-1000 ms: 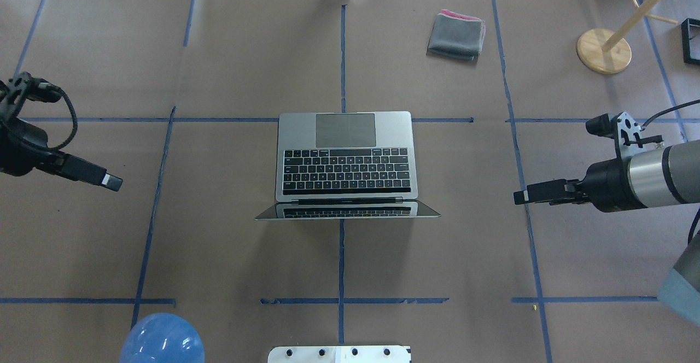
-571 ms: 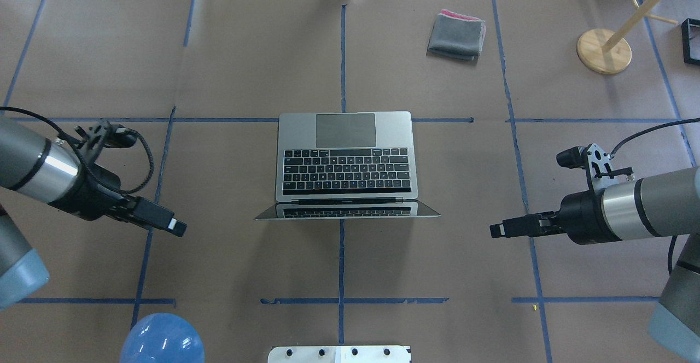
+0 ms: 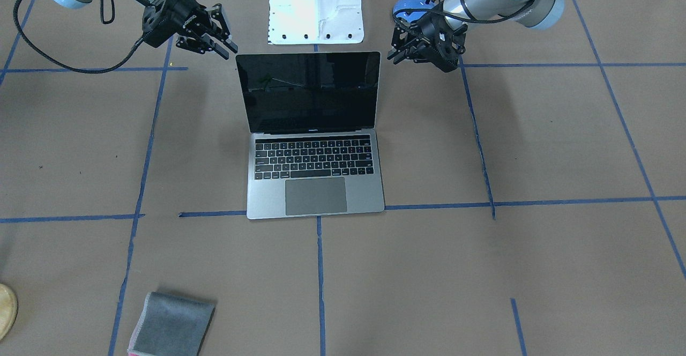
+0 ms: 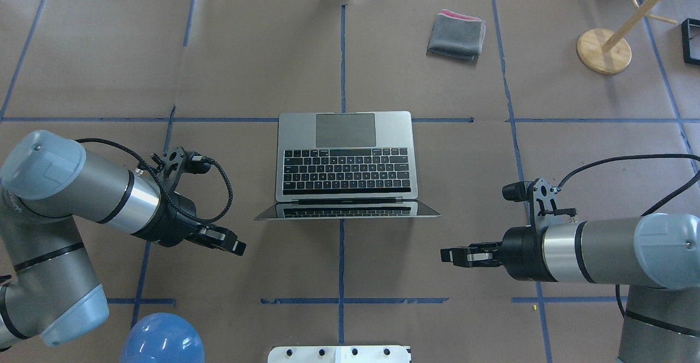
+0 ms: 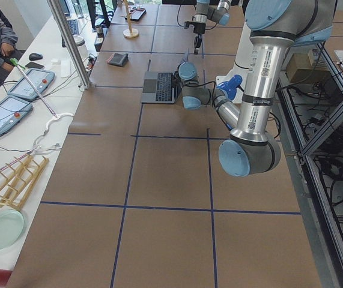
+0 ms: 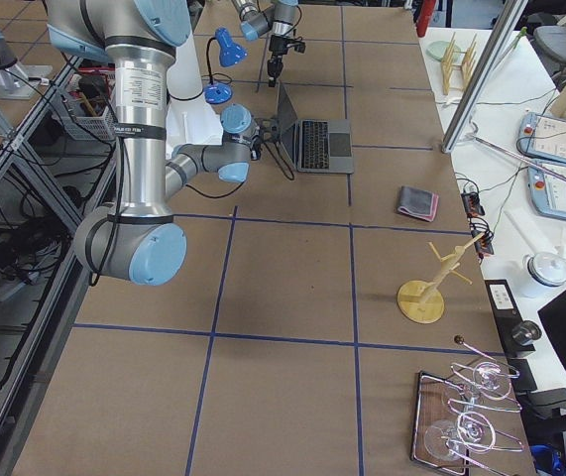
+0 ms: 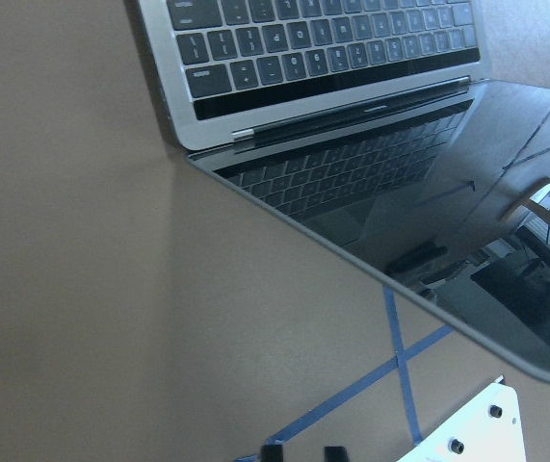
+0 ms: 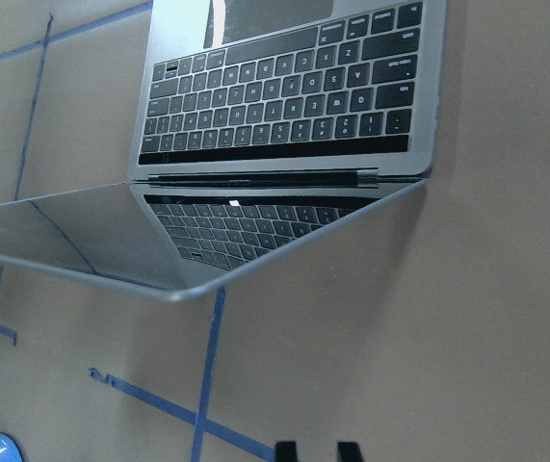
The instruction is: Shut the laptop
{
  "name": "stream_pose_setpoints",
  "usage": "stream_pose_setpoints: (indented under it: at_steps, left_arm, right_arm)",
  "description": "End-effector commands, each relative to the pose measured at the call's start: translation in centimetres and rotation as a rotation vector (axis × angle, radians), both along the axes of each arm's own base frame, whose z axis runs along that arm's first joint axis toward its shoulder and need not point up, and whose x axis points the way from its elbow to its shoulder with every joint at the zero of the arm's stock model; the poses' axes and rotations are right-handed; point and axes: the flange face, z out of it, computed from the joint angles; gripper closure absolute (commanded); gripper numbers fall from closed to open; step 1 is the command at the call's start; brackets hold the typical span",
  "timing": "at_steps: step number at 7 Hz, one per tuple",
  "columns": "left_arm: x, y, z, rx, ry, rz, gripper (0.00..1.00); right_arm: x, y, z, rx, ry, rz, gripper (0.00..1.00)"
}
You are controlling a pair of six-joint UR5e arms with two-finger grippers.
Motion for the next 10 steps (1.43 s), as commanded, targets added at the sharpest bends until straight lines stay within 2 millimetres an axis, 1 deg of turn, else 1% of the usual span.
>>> stream_pose_setpoints:
  at_steps: [1, 2, 3, 5, 7, 8, 9, 10]
  left_arm:
    - [0.8, 0.4, -1.9, -0.009, 0.028, -0.076, 0.96]
    - [0.7, 0.5, -2.1, -0.019, 0.045, -0.097, 0.98]
    - [0.8, 0.6, -2.4, -0.061, 0.062, -0.131, 0.99]
    - [0.8, 0.4, -2.5, -0.061, 0.069, -0.155, 1.0]
    - [0.2, 0.5, -3.4, -0.049, 0.089, -0.177, 1.0]
    - [-0.1, 0.5, -3.6, -0.047, 0.095, -0.178, 1.0]
    - [-0.2, 0.6, -3.9, -0.044, 0.1, -0.179, 1.0]
    - [-0.5, 0.1, -3.9, -0.042, 0.101, -0.19, 1.0]
  right_arm:
    - [-1.4, 0.1, -2.0, -0.013, -0.039, 0.063, 0.88]
    - [-1.5, 0.0, -2.2, -0.013, -0.042, 0.068, 0.89]
    - [-1.7, -0.3, -3.1, -0.006, -0.059, 0.083, 0.91]
    - [-1.8, -1.0, -3.1, 0.002, -0.058, 0.142, 0.92]
    - [-1.5, -1.7, -3.2, 0.008, -0.057, 0.194, 0.94]
    - [-1.2, -2.5, -3.4, 0.009, -0.061, 0.212, 0.94]
    - [-0.5, -3.8, -3.5, 0.011, -0.059, 0.241, 0.94]
    - [-0.3, -4.8, -4.0, 0.01, -0.053, 0.261, 0.93]
